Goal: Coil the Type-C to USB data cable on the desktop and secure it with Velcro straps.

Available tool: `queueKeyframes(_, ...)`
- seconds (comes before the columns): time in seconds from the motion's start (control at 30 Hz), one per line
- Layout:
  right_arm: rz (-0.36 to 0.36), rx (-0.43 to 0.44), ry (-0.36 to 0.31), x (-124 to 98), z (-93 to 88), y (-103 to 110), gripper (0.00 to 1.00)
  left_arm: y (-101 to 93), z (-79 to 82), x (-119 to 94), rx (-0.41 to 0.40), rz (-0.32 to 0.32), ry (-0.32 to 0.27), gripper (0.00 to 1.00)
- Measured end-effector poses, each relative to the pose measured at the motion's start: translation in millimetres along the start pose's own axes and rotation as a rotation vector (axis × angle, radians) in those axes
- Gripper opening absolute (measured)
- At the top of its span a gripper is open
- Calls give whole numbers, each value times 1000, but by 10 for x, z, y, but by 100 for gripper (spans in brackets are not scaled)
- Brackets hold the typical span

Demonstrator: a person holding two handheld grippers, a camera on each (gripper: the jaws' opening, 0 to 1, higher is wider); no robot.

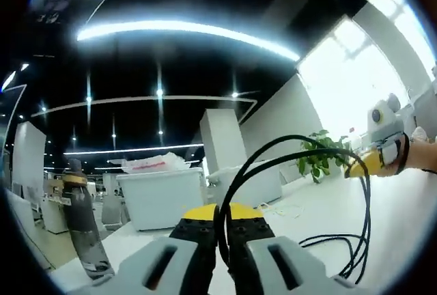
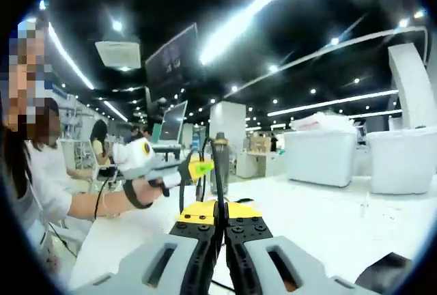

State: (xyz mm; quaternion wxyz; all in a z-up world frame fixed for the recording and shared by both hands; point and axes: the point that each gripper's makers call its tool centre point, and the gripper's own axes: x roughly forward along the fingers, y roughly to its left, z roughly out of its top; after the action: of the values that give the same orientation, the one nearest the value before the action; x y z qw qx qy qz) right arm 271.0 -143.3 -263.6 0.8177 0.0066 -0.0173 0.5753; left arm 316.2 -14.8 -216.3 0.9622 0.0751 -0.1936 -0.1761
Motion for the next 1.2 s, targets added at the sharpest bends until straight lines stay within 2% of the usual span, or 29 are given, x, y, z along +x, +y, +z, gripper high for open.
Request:
queueKeyframes(0.03,51,6,21,29,-55,87,4,22,21,-9,31,15,1,5)
queueKeyframes(0.07,85,-27,-24,47,17,146,5,47,34,-17,54,28,2,5)
queueKeyframes(0.13,96,-30,-93,24,168,169,14,116,59,-35,84,63,1,5)
queueKeyframes(0.17,109,13,-136,-18,288,173,22,136,79,-43,72,63,-6,5)
queueKeyframes(0.2,122,56,-185,-65,412,172,24,158,111,-48,39,69,-25,5)
queueKeyframes(0.23,123,94,-248,-131,548,135,23,183,124,-55,27,74,-30,5)
queueKeyframes(0.27,79,132,-308,-199,661,10,21,196,132,-59,26,78,-30,5)
queueKeyframes(0.3,13,146,-314,-226,675,-144,20,199,136,-59,27,81,-31,5)
queueKeyframes(0.33,-50,123,-290,-227,626,-297,19,205,144,-62,27,84,-32,5)
queueKeyframes(0.4,-157,41,-183,-165,401,-555,19,198,180,-69,13,79,-46,6)
queueKeyframes(0.43,-174,17,-112,-100,240,-625,19,187,198,-69,11,77,-51,6)
queueKeyframes(0.53,-205,-45,34,87,-131,-790,23,147,248,-76,22,66,-62,6)
queueKeyframes(0.7,-194,-193,254,479,-673,-923,24,108,306,-84,1,51,-81,7)
queueKeyframes(0.8,-161,-264,311,702,-804,-890,24,77,330,-87,-3,39,-88,7)
queueKeyframes(1.03,-179,-523,409,1020,-900,-927,21,-5,382,-98,-12,7,-102,7)
queueKeyframes(1.13,-194,-559,418,1096,-895,-986,14,-44,413,-108,-16,-9,-112,7)
queueKeyframes(1.2,-221,-581,402,1087,-812,-1049,4,-55,407,-106,-10,-10,-108,7)
